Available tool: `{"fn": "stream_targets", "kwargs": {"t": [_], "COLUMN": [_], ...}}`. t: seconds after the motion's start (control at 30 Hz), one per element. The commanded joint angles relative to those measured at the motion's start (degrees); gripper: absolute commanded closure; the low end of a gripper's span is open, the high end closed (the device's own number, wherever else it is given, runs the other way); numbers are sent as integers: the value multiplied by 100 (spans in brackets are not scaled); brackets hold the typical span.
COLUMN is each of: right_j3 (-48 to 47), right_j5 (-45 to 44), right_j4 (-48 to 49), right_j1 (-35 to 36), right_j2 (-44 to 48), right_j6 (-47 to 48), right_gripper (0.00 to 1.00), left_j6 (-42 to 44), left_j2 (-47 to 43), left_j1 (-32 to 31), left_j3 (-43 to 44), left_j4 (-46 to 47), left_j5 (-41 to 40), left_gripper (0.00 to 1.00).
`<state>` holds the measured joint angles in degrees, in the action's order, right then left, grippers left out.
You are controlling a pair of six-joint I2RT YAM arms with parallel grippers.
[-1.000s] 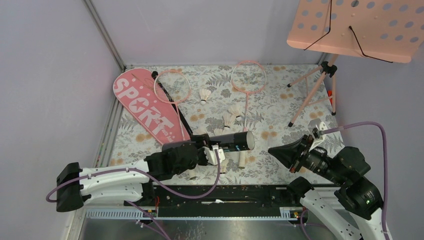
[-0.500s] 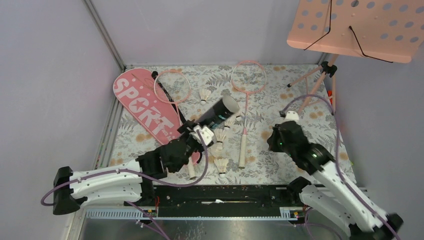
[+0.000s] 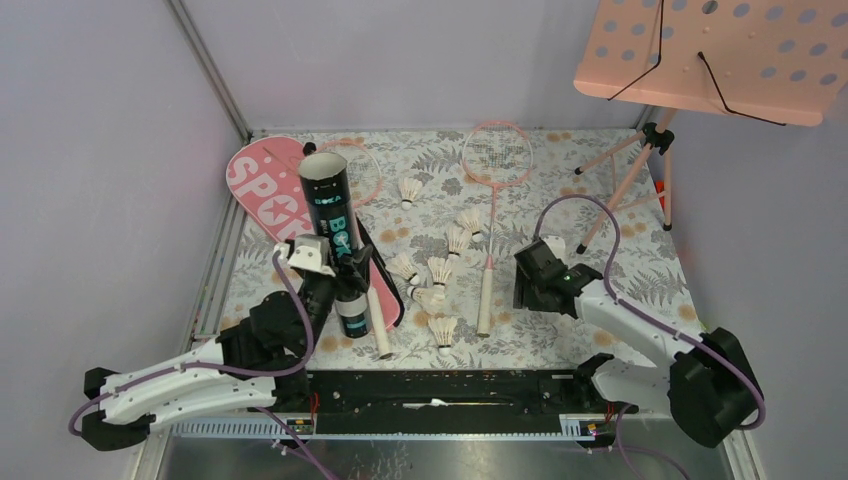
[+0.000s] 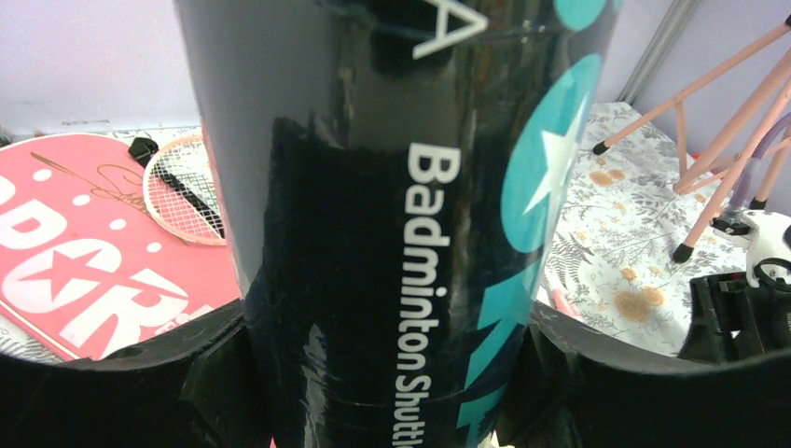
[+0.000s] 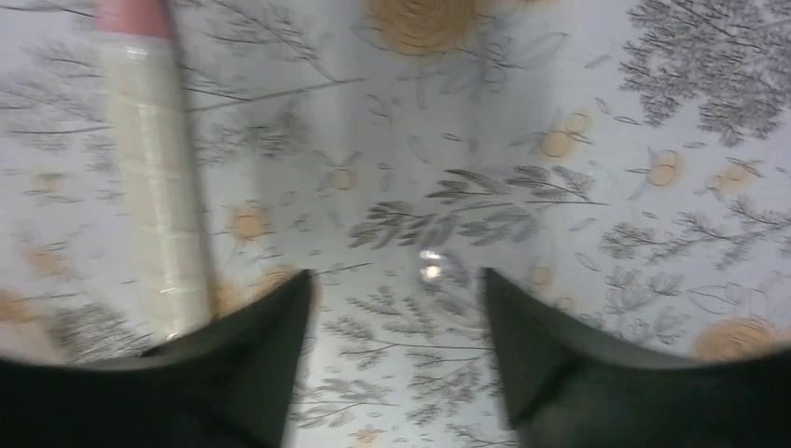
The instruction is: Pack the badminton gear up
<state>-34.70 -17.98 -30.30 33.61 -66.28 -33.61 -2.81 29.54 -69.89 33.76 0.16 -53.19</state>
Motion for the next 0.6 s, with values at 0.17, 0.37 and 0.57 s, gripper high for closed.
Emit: {"fn": "stream_targets", "kwargs": {"t": [0.17,0.37,0.57], "right_j3": [437,-323,-891], "right_j5": [4149,5151,5350], "right_j4": [2873,2768,2405], "right_j1": [-4,428,921], "right_j2": [1484,357,-757], "right_j6": [1214,2114,2746], "right_gripper": [0,1,9], "left_j6": [-426,-398,-343], "left_j2": [-329,-284,-452], "left_j1": [-2,-1,0], "left_j3": [-157,-179,-317], "left_j4": [-462,-567,-548], "left_j5": [43,287,465], "left_gripper": [87,84,79]}}
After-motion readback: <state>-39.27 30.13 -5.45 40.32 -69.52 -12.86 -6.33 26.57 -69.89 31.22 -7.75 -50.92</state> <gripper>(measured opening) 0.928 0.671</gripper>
